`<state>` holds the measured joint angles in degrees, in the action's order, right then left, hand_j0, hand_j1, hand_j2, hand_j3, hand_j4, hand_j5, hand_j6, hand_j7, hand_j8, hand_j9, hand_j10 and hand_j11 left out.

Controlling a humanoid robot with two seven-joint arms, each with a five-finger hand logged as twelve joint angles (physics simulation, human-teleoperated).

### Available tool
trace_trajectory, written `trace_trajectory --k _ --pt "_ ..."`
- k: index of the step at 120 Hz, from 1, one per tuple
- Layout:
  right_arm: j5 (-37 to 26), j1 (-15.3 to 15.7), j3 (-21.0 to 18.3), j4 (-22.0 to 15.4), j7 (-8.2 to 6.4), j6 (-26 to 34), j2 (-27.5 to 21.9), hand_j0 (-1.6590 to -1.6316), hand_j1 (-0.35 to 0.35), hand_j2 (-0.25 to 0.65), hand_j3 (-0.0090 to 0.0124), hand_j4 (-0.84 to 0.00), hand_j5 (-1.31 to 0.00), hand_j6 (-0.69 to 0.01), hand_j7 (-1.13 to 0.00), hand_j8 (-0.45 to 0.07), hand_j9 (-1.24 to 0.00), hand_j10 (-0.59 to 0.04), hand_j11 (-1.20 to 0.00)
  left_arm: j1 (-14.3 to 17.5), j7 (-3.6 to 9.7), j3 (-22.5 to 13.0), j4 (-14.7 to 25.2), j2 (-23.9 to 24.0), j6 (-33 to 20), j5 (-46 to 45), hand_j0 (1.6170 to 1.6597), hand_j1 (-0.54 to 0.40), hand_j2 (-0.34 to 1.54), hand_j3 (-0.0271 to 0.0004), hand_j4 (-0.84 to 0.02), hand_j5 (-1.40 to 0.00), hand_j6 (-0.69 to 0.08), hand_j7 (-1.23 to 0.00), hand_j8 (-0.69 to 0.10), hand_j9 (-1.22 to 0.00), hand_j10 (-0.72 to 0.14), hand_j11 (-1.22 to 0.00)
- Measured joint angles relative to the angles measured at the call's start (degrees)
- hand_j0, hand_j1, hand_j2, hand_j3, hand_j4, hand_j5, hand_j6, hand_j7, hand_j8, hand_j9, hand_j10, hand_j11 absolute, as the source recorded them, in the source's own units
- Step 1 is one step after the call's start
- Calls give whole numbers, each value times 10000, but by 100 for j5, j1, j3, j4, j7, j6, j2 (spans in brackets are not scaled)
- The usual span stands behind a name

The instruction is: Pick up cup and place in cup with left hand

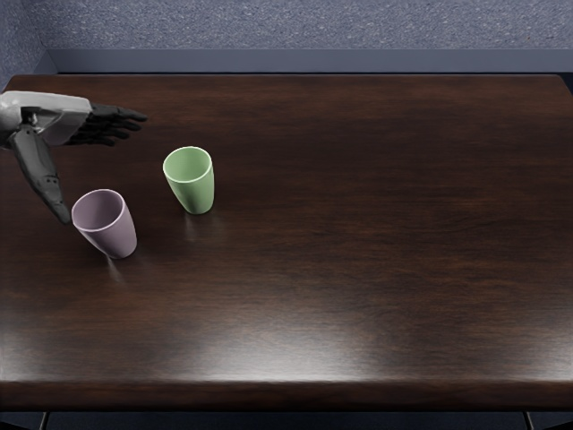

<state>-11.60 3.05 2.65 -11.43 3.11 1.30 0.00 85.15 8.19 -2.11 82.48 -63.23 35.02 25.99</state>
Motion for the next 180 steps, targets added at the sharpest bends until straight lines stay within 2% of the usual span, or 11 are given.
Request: trace_trajectory --k 17,23,29,38,48,63,73,102,130,149,180 --pt "0 -5 3 0 4 1 0 -16581 -3203 -48 0 -241 -311 -241 -311 -241 -311 -240 -311 16 12 30 -3 87 0 -259 16580 3491 4 0 -54 -7 -65 -4 -62 -2 -48 1" --pt "-1 -10 2 0 5 1 0 -16581 -3202 -49 0 -239 -311 -239 -311 -239 -311 -238 -311 87 131 36 -78 354 0 -339 16580 3492 9 0 -50 -7 -61 -4 -58 -2 -45 0" --pt "-3 -7 -2 -2 5 1 0 -16581 -3203 -48 0 -240 -311 -240 -311 -240 -311 -239 -311 222 420 39 -262 888 0 -356 16580 3489 6 0 -48 -7 -59 -4 -56 -2 -43 1" --pt "-13 2 -6 -9 4 -3 0 -16581 -3203 -48 0 -241 -311 -241 -311 -241 -311 -240 -311 339 966 39 -461 1299 -9 -157 16580 3490 2 0 -43 -6 -52 -3 -49 -1 -37 1" --pt "-29 6 -9 -14 5 -5 0 -16581 -3204 -48 0 -240 -311 -241 -310 -241 -311 -240 -310 470 1451 37 -567 1707 -267 113 16580 3489 0 0 -41 -5 -51 -3 -47 -1 -35 0" --pt "-39 10 -14 -17 5 -15 0 -16581 -3204 -48 0 -240 -311 -240 -311 -240 -311 -240 -311 579 1969 25 -704 2418 -881 910 16581 3491 2 0 -33 -5 -42 -3 -39 -1 -28 0" --pt "-30 6 -12 -17 5 -20 0 -16581 -3204 -48 0 -241 -311 -241 -311 -241 -311 -240 -311 511 2168 10 -747 2767 -1293 1623 16581 3490 1 0 -33 -4 -42 -3 -38 -1 -27 0" --pt "-17 3 -10 -16 6 -24 0 -16581 -3204 -48 0 -240 -310 -240 -310 -240 -310 -239 -310 43 2417 -54 -628 3130 -2337 2630 16581 3491 7 0 -31 -5 -41 -3 -37 -1 -26 0" --pt "-10 -5 -10 -7 6 -24 0 -16581 -3203 -48 0 -240 -311 -241 -311 -240 -311 -240 -311 -361 2440 -79 -646 3482 -2614 3112 16581 3491 11 0 -31 -5 -41 -3 -38 -2 -26 -1" --pt "-9 -13 -10 -6 6 -18 0 -16581 -3203 -49 0 -240 -311 -240 -311 -240 -311 -239 -311 -453 2448 -86 -717 3543 -2664 3291 16581 3472 16 0 -46 -26 -57 -24 -53 -23 -42 -22" --pt "-9 -15 -10 -3 6 -16 0 -16581 -3203 -49 0 -240 -311 -240 -311 -240 -311 -239 -311 -571 2450 -88 -769 3699 -2946 3472 16581 2061 257 0 -1233 -1565 -1244 -1563 -1241 -1562 -1228 -1561"
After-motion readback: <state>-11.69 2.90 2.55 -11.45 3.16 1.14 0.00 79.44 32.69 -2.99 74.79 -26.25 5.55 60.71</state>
